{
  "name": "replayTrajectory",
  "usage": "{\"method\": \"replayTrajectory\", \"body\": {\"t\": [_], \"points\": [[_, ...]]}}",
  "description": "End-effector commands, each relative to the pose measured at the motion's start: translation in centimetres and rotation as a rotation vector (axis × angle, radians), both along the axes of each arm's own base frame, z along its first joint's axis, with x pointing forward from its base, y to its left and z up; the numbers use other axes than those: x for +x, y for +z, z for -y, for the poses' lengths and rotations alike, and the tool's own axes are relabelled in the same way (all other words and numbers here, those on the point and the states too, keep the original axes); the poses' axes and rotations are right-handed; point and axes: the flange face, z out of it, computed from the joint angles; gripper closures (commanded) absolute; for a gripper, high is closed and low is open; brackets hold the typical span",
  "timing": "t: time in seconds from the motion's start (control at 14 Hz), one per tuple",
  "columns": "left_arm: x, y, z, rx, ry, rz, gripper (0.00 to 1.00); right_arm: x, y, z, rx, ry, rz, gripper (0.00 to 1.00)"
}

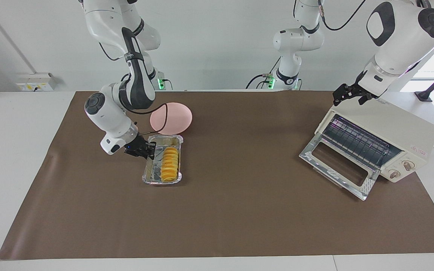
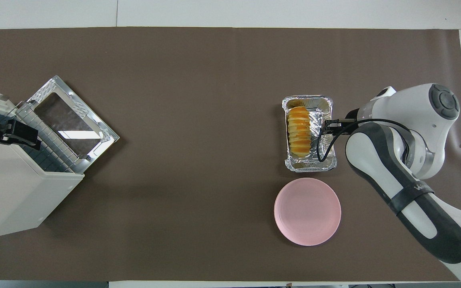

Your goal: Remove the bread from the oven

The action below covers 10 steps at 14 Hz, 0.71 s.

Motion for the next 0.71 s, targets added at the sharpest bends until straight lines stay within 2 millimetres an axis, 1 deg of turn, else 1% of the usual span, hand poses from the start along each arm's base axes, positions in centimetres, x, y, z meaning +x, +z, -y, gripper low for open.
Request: {"method": "replayTrajectory", "body": {"t": [0.0, 0.14, 0.21, 0.29, 0.5, 0.64], "points": [[-0.4, 0.6, -0.3, 0.017, 0.001, 0.021, 0.0, 0.9, 3.2, -0.9, -0.026, 0.006, 0.029, 0.0], [-0.4, 0.6, -0.3, 0.017, 0.001, 0.021, 0.0, 0.6, 3.4, -4.8, -0.051, 0.005, 0.035, 0.0], [-0.4, 0.6, -0.3, 0.017, 0.001, 0.021, 0.0, 0.6, 3.3, -5.7, -0.051, -0.011, 0.039, 0.0], [-0.4, 0.6, -0.3, 0.017, 0.001, 0.021, 0.0, 0.7, 2.4, -6.2, -0.05, -0.015, 0.04, 0.0], [-0.4, 0.6, -0.3, 0.017, 0.001, 0.021, 0.0, 1.0, -0.5, -6.2, -0.052, -0.025, 0.036, 0.0], [-0.4, 0.6, -0.3, 0.017, 0.001, 0.021, 0.0, 0.7, -1.3, -6.1, -0.053, -0.027, 0.021, 0.0]]}}
